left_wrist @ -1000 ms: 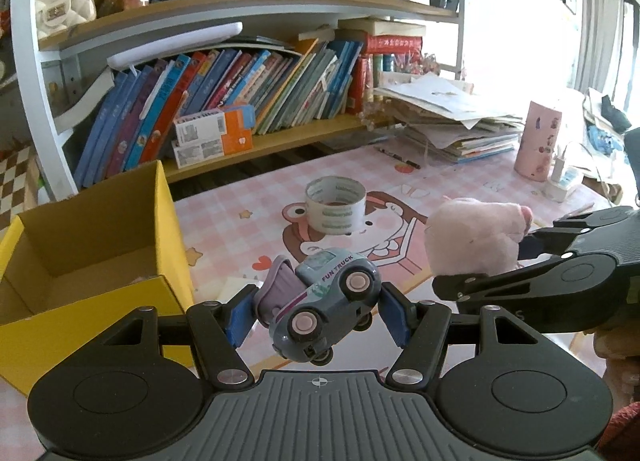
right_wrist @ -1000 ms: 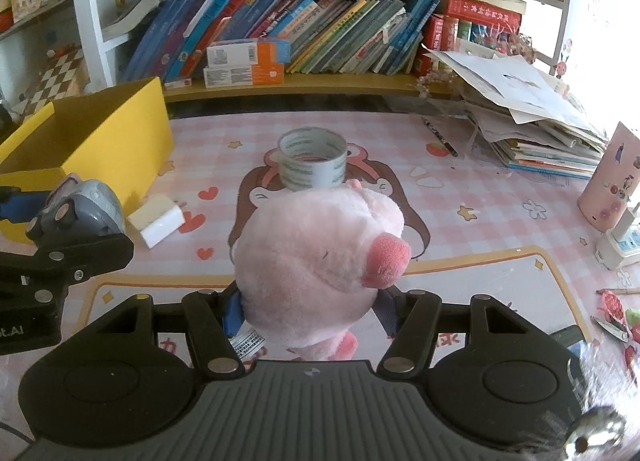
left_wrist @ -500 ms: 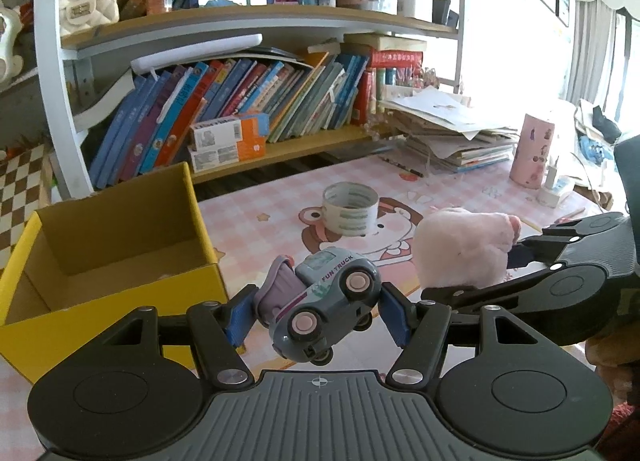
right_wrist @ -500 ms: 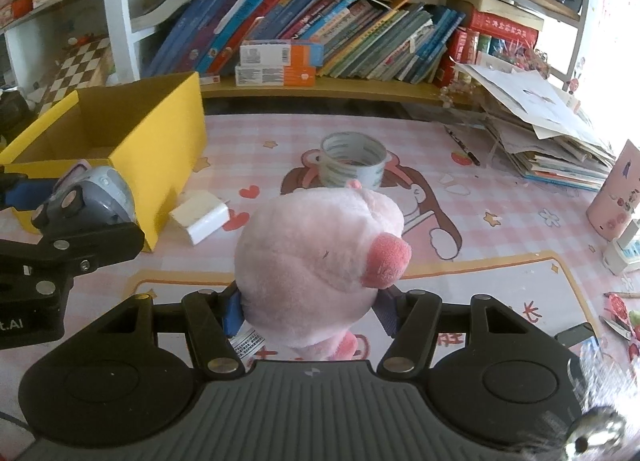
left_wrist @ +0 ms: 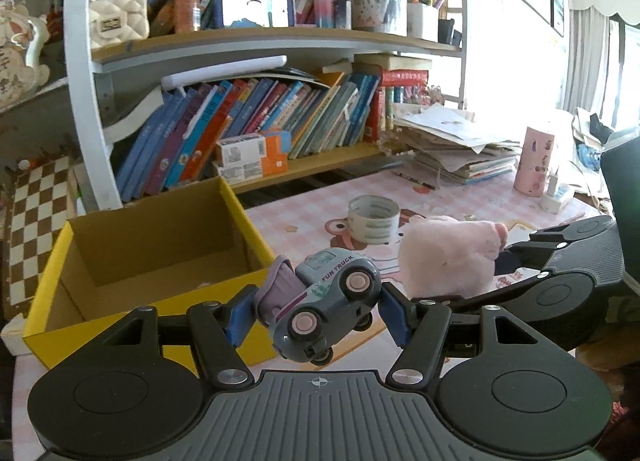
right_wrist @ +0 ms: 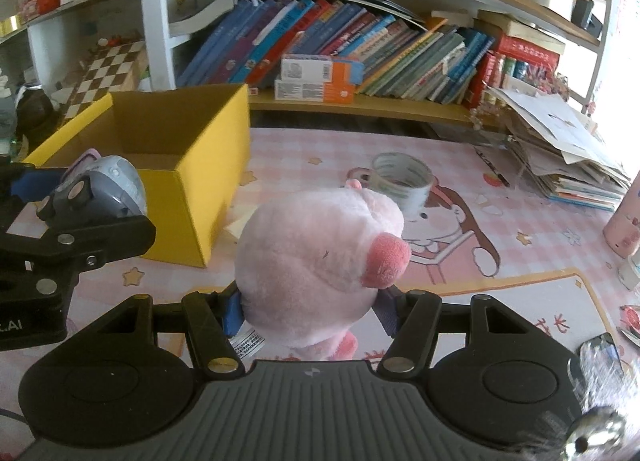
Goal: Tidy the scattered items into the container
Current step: 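Lift and carry the toy car and plush pig over the yellow box with both tools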
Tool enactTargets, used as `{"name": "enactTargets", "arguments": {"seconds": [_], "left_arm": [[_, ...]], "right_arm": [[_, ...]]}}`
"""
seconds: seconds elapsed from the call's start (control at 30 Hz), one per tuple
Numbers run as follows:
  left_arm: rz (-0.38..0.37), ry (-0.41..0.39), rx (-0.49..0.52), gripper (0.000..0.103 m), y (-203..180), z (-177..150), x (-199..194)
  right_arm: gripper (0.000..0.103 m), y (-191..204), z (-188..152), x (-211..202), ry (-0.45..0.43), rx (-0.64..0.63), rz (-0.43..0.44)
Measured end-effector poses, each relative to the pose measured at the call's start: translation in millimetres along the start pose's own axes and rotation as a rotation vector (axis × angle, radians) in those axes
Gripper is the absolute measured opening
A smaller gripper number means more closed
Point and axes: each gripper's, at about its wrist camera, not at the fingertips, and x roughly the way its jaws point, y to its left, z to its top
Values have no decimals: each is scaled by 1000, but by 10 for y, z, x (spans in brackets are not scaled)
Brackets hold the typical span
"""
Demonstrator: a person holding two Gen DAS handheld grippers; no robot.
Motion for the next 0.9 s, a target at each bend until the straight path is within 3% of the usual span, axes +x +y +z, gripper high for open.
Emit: {"name": "enactTargets", "arguments": {"seconds": [0.57,0.9], "left_arm": [[2,-41,-34,64,402,-68,-255],[53,-83,-105,64,739,-4,-387]], "right_arm": [[60,443,75,-46,-38,-47,23],[60,594,181,-85,-57,-72,55]]}}
